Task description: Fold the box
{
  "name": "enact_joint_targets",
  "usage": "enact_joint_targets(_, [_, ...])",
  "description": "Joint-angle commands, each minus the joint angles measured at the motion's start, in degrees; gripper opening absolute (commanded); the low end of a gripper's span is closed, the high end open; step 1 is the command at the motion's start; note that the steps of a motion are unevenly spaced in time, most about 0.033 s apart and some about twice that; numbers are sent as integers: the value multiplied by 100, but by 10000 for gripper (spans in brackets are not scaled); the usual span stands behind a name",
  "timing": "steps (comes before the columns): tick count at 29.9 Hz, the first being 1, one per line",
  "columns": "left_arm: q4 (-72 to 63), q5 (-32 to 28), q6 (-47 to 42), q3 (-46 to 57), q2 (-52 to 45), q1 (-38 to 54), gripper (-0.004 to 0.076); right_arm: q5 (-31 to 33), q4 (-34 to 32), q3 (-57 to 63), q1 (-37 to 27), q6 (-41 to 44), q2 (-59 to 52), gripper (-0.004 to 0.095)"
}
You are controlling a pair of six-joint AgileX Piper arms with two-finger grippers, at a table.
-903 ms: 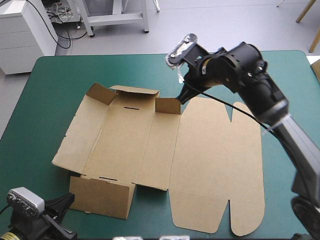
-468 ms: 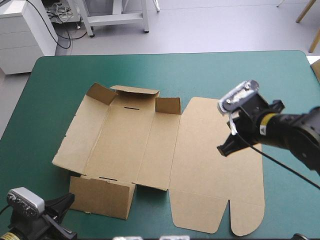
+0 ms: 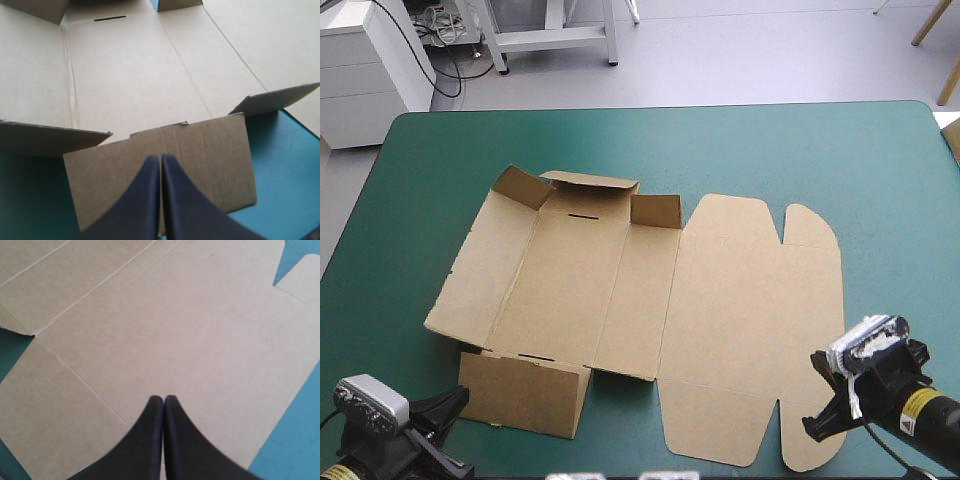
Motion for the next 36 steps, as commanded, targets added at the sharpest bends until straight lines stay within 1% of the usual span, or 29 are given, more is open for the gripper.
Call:
enact_joint_targets(1, [-115, -410, 3, -137, 95, -36, -4, -941, 160, 487, -11, 38, -572, -19])
enact_joint_targets(3, [-152, -400, 3, -137, 95, -36, 20, -1098, 232, 733, -11, 38, -894, -19])
enact_joint_targets(5, [-227, -372, 3, -137, 95, -36, 67, -1111, 287, 878, -11, 52, -1138, -19])
enact_joint_targets(8, [-249, -372, 3, -137, 95, -36, 193, -1032, 329, 1023, -11, 187, -1358, -19])
enact_joint_targets(11, [-249, -372, 3, -137, 95, -36, 367, -1099, 364, 1060, -11, 175, -1426, -19])
enact_joint_targets(12, [-249, -372, 3, -137, 95, -36, 411, -1099, 364, 1060, -11, 166, -1426, -19])
enact_joint_targets(13, [-225, -383, 3, -137, 95, -36, 437, -1099, 364, 1060, -11, 166, -1426, -19])
enact_joint_targets(27, [-157, -303, -48, -149, 215, -36, 439, -1108, 395, 1060, -11, 139, -1426, -20])
enact_joint_targets(31, [191, -259, -48, -464, 647, -36, 440, -1108, 395, 1060, -11, 139, -1426, -20])
enact_joint_targets(36, [567, -178, -48, -1163, 1712, -36, 440, -1108, 395, 1060, -11, 139, -1426, -20])
